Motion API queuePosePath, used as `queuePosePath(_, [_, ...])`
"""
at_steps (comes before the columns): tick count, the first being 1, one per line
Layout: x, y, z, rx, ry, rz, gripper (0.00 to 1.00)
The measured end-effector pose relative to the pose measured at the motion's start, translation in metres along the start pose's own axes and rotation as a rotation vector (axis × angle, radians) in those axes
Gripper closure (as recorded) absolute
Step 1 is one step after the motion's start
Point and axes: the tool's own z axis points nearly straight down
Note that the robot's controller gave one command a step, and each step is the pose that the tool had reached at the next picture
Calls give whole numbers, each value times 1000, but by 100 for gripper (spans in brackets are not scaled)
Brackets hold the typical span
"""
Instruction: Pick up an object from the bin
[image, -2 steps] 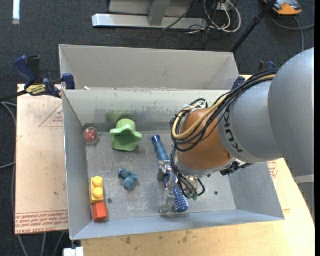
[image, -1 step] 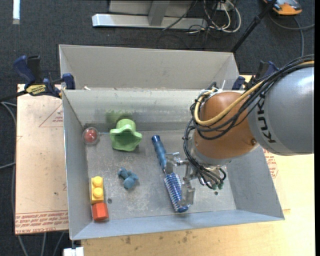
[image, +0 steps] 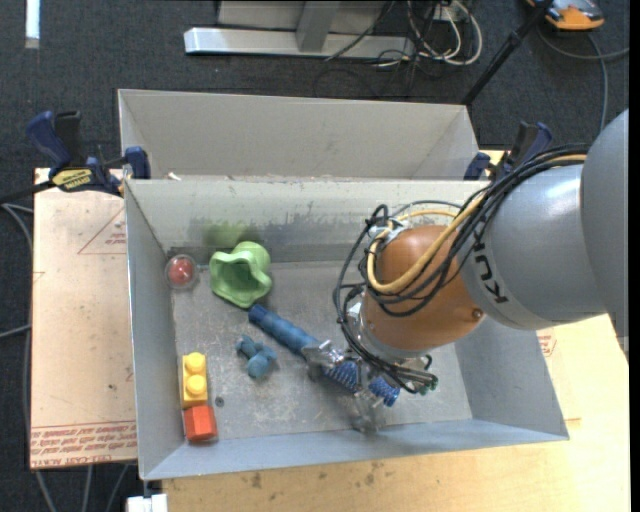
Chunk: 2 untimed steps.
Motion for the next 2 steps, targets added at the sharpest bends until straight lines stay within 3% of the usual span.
queuePosePath(1, [-19, -12, -19, 0, 2, -71, 0])
queuePosePath(2, [-52, -33, 0, -1, 3, -182, 0])
